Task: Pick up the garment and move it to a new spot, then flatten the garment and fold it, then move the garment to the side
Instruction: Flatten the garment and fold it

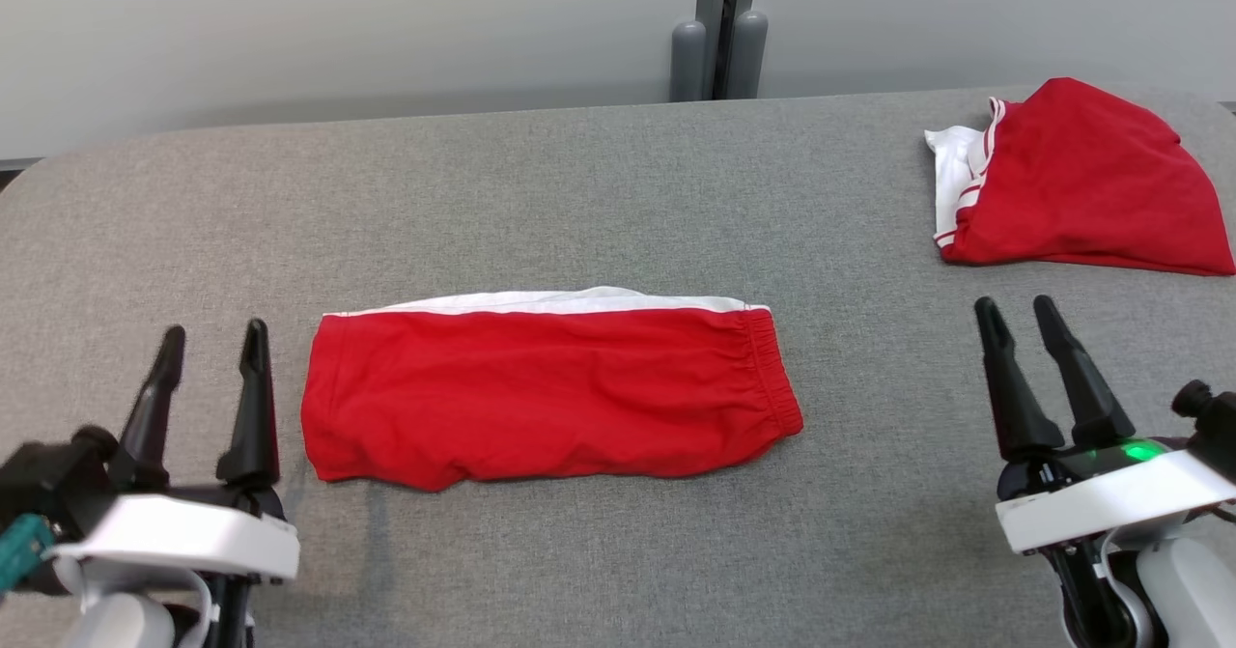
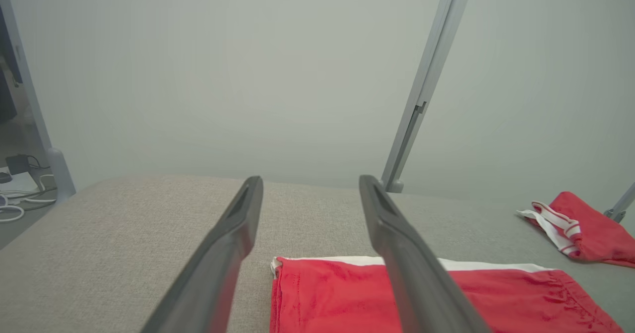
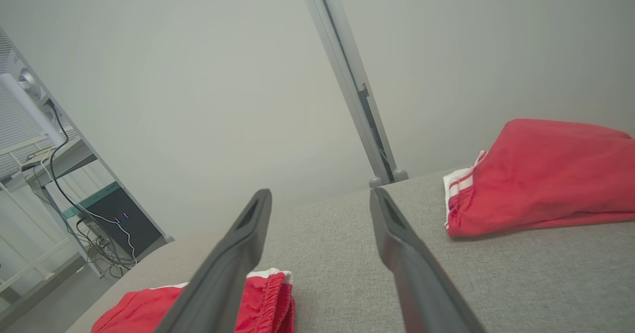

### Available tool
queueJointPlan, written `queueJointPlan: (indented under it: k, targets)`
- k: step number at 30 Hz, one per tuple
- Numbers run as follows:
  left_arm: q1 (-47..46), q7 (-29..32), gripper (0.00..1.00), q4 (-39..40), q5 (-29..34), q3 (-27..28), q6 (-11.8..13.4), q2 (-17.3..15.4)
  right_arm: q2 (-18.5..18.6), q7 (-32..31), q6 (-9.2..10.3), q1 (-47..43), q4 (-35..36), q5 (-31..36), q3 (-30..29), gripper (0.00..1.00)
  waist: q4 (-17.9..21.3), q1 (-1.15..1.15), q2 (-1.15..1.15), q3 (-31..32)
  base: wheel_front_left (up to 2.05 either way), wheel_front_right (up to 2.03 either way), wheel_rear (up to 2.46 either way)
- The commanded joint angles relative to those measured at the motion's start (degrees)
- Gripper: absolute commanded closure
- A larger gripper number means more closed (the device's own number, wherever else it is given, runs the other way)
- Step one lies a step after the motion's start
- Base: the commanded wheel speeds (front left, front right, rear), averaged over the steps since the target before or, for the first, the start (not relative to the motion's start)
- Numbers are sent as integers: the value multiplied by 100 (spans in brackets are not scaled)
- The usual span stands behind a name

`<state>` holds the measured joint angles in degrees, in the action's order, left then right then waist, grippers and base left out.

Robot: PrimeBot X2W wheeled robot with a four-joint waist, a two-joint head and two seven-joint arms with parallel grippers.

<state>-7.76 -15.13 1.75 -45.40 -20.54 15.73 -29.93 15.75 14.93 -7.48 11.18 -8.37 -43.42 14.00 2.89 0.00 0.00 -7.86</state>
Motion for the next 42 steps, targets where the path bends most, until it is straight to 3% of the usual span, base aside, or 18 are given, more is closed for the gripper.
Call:
queueJointPlan:
  k: [1,3,8,15,27,42]
  targets:
    - [96,-2,0,-17,121,94,-74,71,-13,33,-4,-34,-34,79,23,0,7,0,0,9,0,0,0]
    - [308,-4,0,-14,509,457,-298,483,-58,33,-4,-40,-146,295,20,0,-19,0,0,1,0,0,0]
    - [531,-2,0,-28,1120,895,-735,1080,-155,33,-4,-38,-327,642,-75,0,-126,0,0,-27,0,0,0]
    - [618,-3,0,-330,1547,1179,-1226,1566,-178,13,-4,197,-617,572,253,0,-227,0,0,-17,0,0,0]
    - [447,-4,0,-672,1914,1452,-1723,1990,10,-1007,-4,1316,-2038,-240,1199,0,-664,0,0,-67,0,0,0]
    - [351,-3,0,-1014,2128,1586,-2026,2279,-19,-1854,-4,1775,-3242,-1125,1888,0,-1106,0,0,-34,0,0,0]
